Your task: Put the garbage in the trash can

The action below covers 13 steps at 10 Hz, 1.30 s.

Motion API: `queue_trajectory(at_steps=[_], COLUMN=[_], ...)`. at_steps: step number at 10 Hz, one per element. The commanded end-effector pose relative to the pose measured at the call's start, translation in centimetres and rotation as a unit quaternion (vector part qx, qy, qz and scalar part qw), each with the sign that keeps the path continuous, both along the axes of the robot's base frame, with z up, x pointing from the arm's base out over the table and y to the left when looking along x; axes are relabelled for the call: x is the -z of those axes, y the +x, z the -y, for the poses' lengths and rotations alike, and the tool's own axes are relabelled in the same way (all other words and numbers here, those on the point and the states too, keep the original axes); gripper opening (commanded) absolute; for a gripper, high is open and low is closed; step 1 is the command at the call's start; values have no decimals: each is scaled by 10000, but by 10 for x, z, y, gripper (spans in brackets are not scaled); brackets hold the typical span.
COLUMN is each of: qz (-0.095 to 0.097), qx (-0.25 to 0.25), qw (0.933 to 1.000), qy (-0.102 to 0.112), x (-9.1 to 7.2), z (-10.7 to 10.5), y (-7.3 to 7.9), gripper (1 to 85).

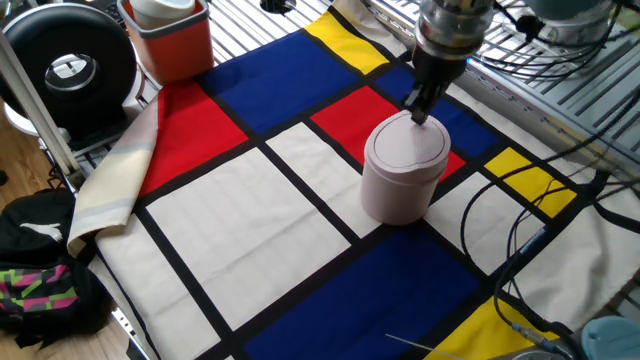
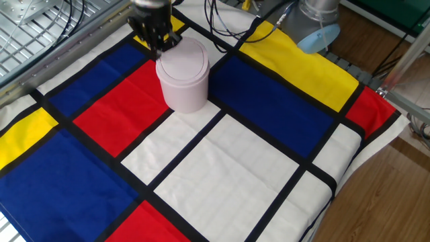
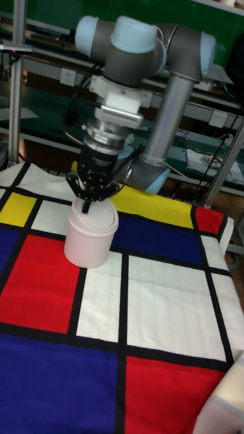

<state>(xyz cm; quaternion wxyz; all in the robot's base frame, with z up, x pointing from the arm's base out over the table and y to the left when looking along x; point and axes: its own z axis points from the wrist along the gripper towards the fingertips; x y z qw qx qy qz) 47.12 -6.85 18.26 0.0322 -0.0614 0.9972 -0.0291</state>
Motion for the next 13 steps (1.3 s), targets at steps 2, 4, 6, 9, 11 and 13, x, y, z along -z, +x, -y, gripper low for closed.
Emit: queue_trajectory(at_steps=[2,4,6,9,11,13], qz=[205,197,146,209,231,239], qx=[233,218,236,246,245,236], qw=[9995,9996,9996,9995,9994,9994], qy=[60,12,-34,-61,-45,-61], x=[21,32,34,42,44,46], z=[-39,-36,-37,-36,-37,-37], y=[35,39,38,44,46,47], gripper=[10,10,10,10,10,10])
